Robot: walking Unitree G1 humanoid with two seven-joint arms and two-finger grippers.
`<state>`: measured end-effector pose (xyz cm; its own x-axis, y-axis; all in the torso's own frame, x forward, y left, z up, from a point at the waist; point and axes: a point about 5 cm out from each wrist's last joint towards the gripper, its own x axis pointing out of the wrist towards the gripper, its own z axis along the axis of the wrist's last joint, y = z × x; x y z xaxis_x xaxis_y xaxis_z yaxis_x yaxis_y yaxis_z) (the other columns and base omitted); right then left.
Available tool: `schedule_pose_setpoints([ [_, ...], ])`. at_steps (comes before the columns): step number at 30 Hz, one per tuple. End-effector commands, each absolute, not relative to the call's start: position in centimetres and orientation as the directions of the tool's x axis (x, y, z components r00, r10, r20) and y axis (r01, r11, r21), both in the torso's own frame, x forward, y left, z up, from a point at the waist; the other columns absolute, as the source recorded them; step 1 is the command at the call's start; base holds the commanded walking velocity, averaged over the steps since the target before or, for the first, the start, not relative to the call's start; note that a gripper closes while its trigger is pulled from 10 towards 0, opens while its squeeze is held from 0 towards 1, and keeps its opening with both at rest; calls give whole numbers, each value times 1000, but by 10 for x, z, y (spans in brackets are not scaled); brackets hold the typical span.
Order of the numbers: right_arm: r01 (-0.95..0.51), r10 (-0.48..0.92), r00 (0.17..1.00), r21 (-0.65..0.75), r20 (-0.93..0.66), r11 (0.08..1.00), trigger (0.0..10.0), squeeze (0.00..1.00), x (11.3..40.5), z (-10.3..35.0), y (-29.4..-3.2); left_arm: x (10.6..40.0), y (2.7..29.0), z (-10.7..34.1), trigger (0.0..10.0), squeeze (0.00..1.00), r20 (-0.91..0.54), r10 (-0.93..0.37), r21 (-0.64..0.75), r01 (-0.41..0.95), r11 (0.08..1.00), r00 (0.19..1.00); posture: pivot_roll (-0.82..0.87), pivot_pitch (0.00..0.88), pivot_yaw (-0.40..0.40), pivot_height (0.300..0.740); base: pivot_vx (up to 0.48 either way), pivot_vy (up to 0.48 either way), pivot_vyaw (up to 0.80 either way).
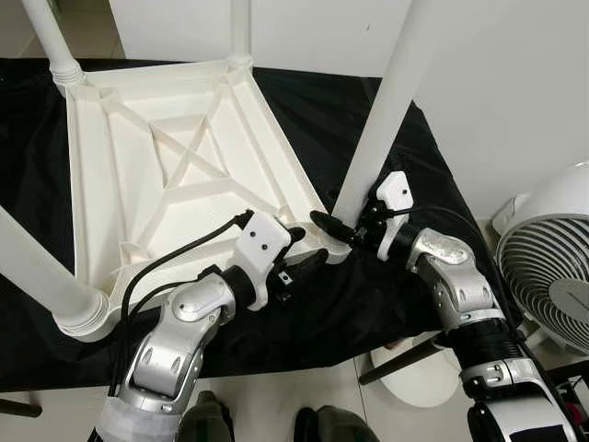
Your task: Building children table
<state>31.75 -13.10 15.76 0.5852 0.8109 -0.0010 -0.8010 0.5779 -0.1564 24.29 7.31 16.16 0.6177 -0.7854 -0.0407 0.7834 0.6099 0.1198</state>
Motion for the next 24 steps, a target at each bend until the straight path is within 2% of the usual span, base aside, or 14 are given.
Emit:
schedule_pose_setpoints([
  [1, -818, 820, 570, -123, -47, 562, 0, 0, 313, 145, -133, 244, 74, 162, 10000, 0, -41, -758, 116, 756, 644, 651, 45, 70, -65, 740, 0, 0, 0],
  [9, -795, 795, 603, -138, -66, 591, 0, 0, 311, 137, -138, 243, 73, 162, 10000, 0, -43, -763, 118, 761, 638, 646, 41, 69, -61, 740, 0, 0, 0],
  [10, -767, 768, 639, -125, -49, 630, 0, 0, 312, 136, -140, 243, 73, 162, 10000, 0, -43, -764, 118, 763, 636, 644, 39, 70, -61, 740, 0, 0, 0],
  [11, -767, 768, 639, -125, -49, 630, 0, 0, 312, 136, -140, 243, 73, 162, 10000, 0, -43, -764, 118, 763, 636, 644, 39, 70, -61, 740, 0, 0, 0],
  [12, -698, 700, 713, -129, -38, 704, 3412, 0, 315, 134, -139, 243, 73, 162, 10000, 0, -43, -765, 117, 764, 634, 642, 36, 72, -62, 740, 0, 0, 0],
  [13, -698, 700, 713, -129, -38, 704, 3412, 0, 315, 134, -139, 243, 73, 162, 10000, 0, -43, -765, 117, 764, 634, 642, 36, 72, -62, 740, 0, 0, 0],
  [14, -630, 632, 775, -125, -30, 767, 10000, 0, 316, 133, -137, 242, 72, 162, 10000, 0, -44, -766, 115, 765, 633, 641, 33, 74, -63, 740, 0, 0, 0],
  [15, -532, 532, 846, -101, -26, 841, 10000, 0, 317, 129, -134, 242, 71, 161, 10000, 0, -44, -768, 110, 767, 632, 639, 33, 75, -66, 740, 0, 0, 0],
  [16, -532, 532, 846, -101, -26, 841, 10000, 0, 317, 129, -134, 242, 71, 161, 10000, 0, -44, -768, 110, 767, 632, 639, 33, 75, -66, 740, 0, 0, 0],
  [17, -446, 445, 895, -85, -30, 891, 10000, 0, 317, 126, -132, 241, 70, 161, 10000, 0, -45, -769, 109, 768, 631, 637, 33, 75, -66, 740, 0, 0, 0],
  [18, -446, 445, 895, -85, -30, 891, 10000, 0, 317, 126, -132, 241, 70, 161, 10000, 0, -45, -769, 109, 768, 631, 637, 33, 75, -66, 740, 0, 0, 0],
  [20, -280, 279, 960, -45, -24, 959, 10000, 0, 315, 124, -128, 241, 70, 160, 10000, 0, -46, -769, 105, 769, 630, 637, 32, 75, -72, 740, 0, 0, 0],
  [24, -154, 154, 988, -10, -21, 988, 10000, 0, 312, 124, -123, 241, 70, 159, 10000, 0, -47, -770, 102, 769, 630, 637, 30, 70, -73, 740, 0, 0, 0],
])
